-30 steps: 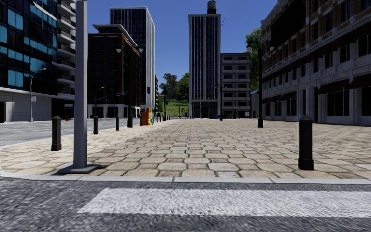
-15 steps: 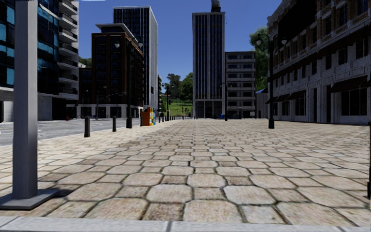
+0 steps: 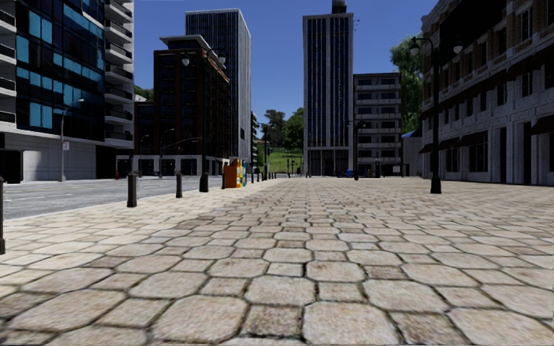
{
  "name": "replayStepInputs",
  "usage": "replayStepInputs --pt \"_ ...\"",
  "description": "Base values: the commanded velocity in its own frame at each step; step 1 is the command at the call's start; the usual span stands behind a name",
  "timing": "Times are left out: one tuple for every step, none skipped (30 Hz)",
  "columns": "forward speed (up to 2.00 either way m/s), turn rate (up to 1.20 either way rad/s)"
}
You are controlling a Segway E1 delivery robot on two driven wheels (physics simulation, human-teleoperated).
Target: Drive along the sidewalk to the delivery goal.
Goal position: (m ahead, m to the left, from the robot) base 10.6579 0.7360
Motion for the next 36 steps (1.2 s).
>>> replayStepInputs --pt "1.47 0.00" --pt "1.43 0.00" --pt "1.36 0.00" --pt "1.36 0.00" --pt "1.32 0.00" --pt "1.29 0.00" --pt "1.29 0.00" --pt "1.28 0.00" --pt "1.28 0.00" --pt "1.31 0.00" --pt "1.33 0.00" --pt "1.35 0.00" --pt "1.36 0.00" --pt "1.36 0.00" --pt "1.36 0.00" --pt "1.36 0.00" --pt "1.36 0.00" --pt "1.36 0.00" --pt "1.36 0.00" --pt "1.36 0.00" --pt "1.36 0.00" --pt "1.36 0.00" --pt "1.36 0.00" --pt "1.35 0.00" --pt "1.34 0.00" --pt "1.34 0.00" --pt "1.33 0.00" --pt "1.33 0.00" --pt "1.33 0.00" --pt "1.28 0.00" --pt "1.25 0.00" --pt "1.23 0.00" --pt "1.23 0.00" --pt "1.20 0.00" --pt "1.12 0.00" --pt "1.17 0.00"
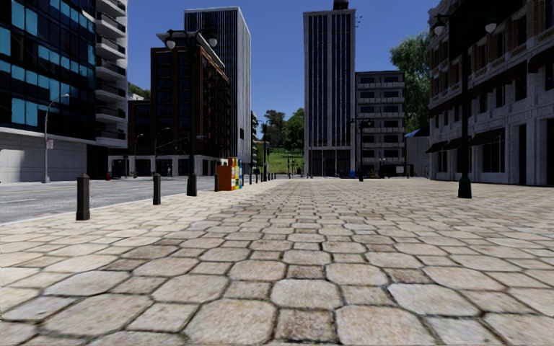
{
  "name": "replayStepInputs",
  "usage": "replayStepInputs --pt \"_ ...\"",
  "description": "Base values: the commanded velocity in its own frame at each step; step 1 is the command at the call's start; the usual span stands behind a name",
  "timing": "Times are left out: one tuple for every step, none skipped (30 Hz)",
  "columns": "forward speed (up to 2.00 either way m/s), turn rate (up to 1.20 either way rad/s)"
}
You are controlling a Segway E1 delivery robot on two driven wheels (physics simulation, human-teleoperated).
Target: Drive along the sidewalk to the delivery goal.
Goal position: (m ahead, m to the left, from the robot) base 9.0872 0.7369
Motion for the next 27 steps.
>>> replayStepInputs --pt "1.32 0.00" --pt "1.32 0.00" --pt "1.59 0.00" --pt "2.00 0.00" --pt "2.00 0.00" --pt "2.00 0.00" --pt "2.00 0.00" --pt "2.00 0.00" --pt "2.00 0.00" --pt "2.00 0.00" --pt "2.00 0.00" --pt "2.00 0.00" --pt "2.00 0.00" --pt "2.00 0.00" --pt "2.00 0.00" --pt "2.00 0.00" --pt "2.00 0.00" --pt "2.00 0.00" --pt "2.00 0.00" --pt "2.00 0.00" --pt "2.00 0.00" --pt "2.00 0.00" --pt "2.00 0.00" --pt "2.00 0.00" --pt "2.00 0.00" --pt "2.00 0.00" --pt "2.00 0.00"
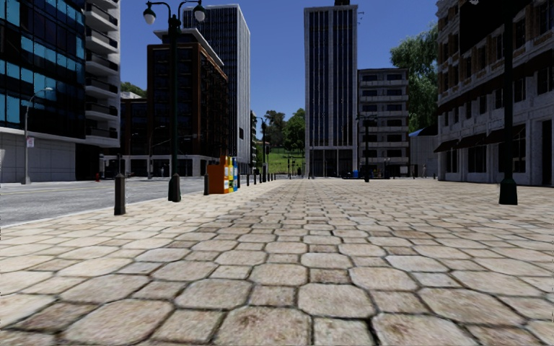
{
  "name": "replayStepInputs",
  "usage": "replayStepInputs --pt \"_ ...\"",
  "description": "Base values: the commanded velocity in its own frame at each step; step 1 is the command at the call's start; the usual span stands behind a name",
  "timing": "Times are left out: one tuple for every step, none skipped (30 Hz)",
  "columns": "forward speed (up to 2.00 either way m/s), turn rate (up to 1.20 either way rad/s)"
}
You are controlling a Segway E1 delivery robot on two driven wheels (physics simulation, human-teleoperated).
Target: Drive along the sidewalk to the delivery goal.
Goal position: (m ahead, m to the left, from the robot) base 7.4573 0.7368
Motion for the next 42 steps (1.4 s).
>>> replayStepInputs --pt "2.00 0.00" --pt "2.00 0.00" --pt "2.00 0.00" --pt "2.00 0.00" --pt "2.00 0.00" --pt "2.00 0.00" --pt "2.00 0.00" --pt "2.00 0.00" --pt "2.00 0.00" --pt "2.00 0.00" --pt "2.00 0.00" --pt "2.00 0.00" --pt "2.00 0.00" --pt "2.00 0.00" --pt "2.00 0.00" --pt "2.00 0.00" --pt "2.00 0.00" --pt "2.00 0.00" --pt "2.00 0.00" --pt "2.00 0.00" --pt "2.00 0.00" --pt "2.00 0.00" --pt "2.00 0.00" --pt "2.00 0.00" --pt "2.00 0.00" --pt "2.00 0.00" --pt "2.00 0.00" --pt "2.00 0.00" --pt "2.00 0.00" --pt "2.00 0.00" --pt "2.00 0.00" --pt "2.00 0.00" --pt "2.00 0.00" --pt "2.00 0.00" --pt "2.00 0.00" --pt "2.00 0.00" --pt "2.00 0.00" --pt "2.00 0.00" --pt "2.00 0.00" --pt "1.99 0.00" --pt "1.99 0.00" --pt "1.99 0.00"
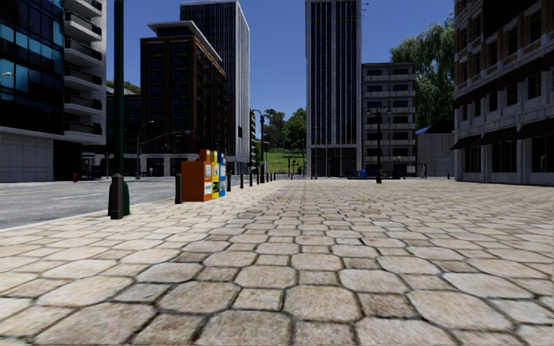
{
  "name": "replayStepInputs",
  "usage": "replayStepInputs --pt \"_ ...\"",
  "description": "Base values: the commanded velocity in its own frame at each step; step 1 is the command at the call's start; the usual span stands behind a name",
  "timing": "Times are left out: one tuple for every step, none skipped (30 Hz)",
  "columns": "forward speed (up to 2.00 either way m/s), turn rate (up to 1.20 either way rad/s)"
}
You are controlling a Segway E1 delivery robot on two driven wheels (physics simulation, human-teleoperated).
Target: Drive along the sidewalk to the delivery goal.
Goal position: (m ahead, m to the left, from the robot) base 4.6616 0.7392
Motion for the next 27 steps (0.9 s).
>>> replayStepInputs --pt "1.99 0.00" --pt "1.99 0.00" --pt "1.99 0.00" --pt "1.99 0.00" --pt "1.99 0.00" --pt "1.99 0.00" --pt "1.99 0.00" --pt "1.99 0.00" --pt "1.99 0.00" --pt "1.99 0.00" --pt "1.99 0.00" --pt "1.99 0.00" --pt "1.99 0.00" --pt "1.99 0.02" --pt "1.99 0.15" --pt "1.99 0.21" --pt "1.99 0.23" --pt "1.99 0.23" --pt "1.99 0.23" --pt "1.99 0.24" --pt "1.96 0.27" --pt "1.92 0.32" --pt "1.92 0.32" --pt "1.78 0.34" --pt "1.66 0.35" --pt "1.57 0.35" --pt "1.52 0.35"
